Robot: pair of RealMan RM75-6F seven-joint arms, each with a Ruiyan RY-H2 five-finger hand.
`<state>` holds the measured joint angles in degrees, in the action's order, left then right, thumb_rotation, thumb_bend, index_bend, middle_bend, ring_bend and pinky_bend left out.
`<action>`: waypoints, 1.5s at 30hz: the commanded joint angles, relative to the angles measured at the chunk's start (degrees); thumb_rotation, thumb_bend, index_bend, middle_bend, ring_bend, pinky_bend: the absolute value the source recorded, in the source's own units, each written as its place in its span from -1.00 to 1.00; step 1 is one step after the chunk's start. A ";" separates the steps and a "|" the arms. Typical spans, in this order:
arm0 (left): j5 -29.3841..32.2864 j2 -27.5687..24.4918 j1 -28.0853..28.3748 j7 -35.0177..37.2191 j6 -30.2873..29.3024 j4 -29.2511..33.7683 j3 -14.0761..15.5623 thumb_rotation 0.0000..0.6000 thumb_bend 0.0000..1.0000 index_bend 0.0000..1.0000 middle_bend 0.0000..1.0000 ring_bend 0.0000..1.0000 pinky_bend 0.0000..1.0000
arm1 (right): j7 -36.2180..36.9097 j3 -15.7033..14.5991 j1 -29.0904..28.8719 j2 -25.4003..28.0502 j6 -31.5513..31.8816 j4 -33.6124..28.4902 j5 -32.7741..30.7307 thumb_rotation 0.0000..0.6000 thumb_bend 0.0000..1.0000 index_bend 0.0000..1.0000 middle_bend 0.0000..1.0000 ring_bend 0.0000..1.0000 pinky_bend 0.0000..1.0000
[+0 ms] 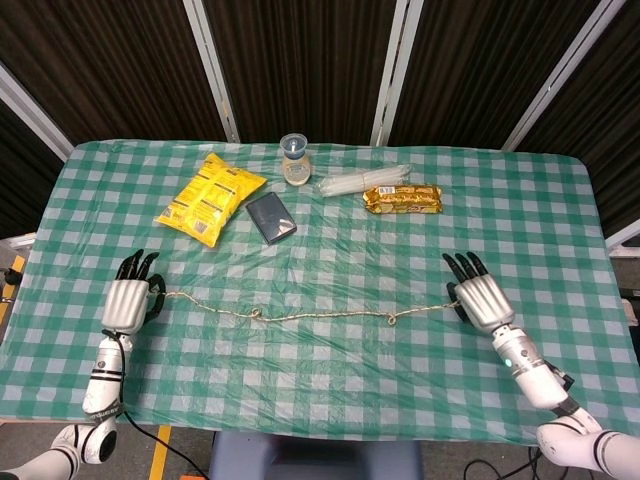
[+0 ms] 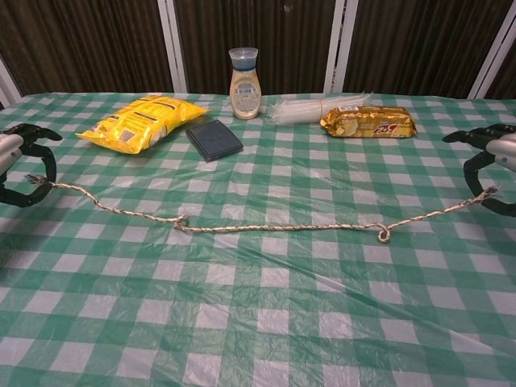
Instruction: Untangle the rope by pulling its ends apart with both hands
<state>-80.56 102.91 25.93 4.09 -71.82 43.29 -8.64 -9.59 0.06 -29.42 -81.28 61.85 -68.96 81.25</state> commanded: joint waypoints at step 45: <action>1.33 7.65 3.04 7.87 10.56 -16.96 1.36 1.00 -0.07 0.15 -0.73 -0.94 -0.72 | 15.32 -1.10 7.34 -3.79 -3.50 19.65 0.71 1.00 0.10 0.56 -0.75 -1.00 -1.00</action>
<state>-79.21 110.54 28.97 11.98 -61.28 26.35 -7.30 5.20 -0.94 -22.03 -84.46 58.72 -50.08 81.69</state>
